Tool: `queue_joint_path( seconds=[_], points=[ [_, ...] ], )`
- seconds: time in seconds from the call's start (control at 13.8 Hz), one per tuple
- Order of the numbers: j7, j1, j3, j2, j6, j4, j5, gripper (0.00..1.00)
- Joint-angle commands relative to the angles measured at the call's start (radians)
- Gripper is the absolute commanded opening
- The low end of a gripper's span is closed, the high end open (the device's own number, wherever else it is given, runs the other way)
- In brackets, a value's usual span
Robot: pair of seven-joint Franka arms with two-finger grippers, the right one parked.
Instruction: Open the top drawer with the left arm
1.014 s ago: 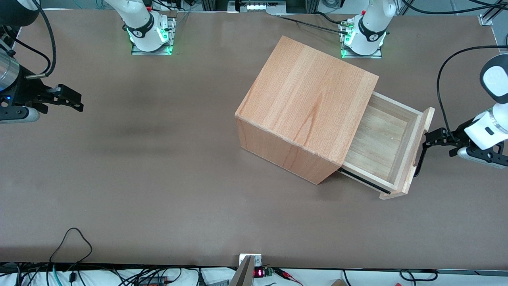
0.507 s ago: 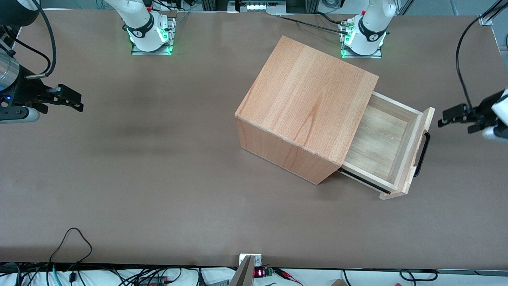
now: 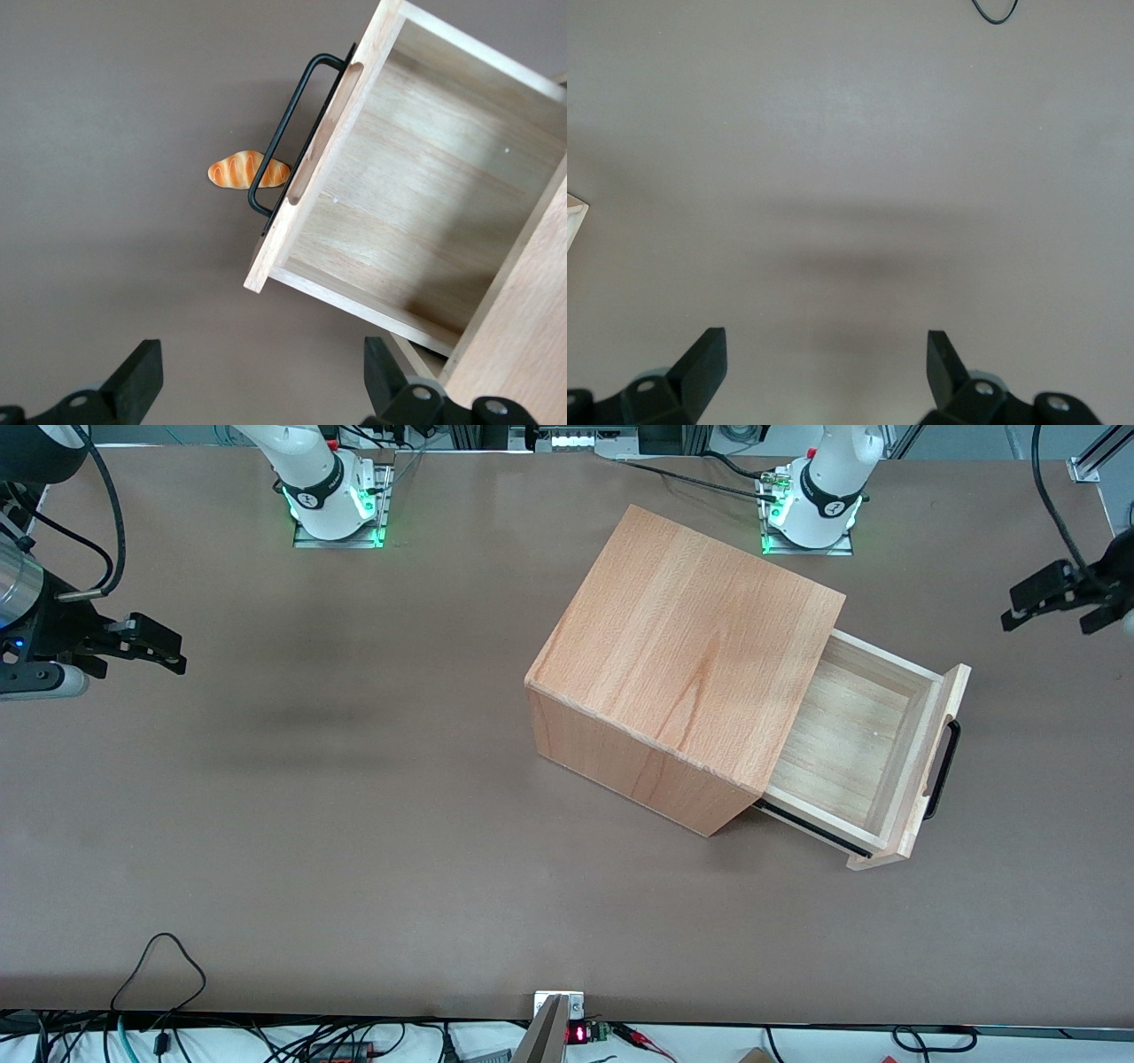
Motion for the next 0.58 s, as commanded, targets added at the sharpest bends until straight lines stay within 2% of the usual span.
queue_joint_path(
  seconds=[0.0,0.51],
  points=[
    [-0.056,-0.008,0.001,-0.021,0.002,-0.022,0.047,1.0],
    [-0.061,-0.008,0.001,-0.02,0.023,-0.022,0.042,1.0]
  ],
)
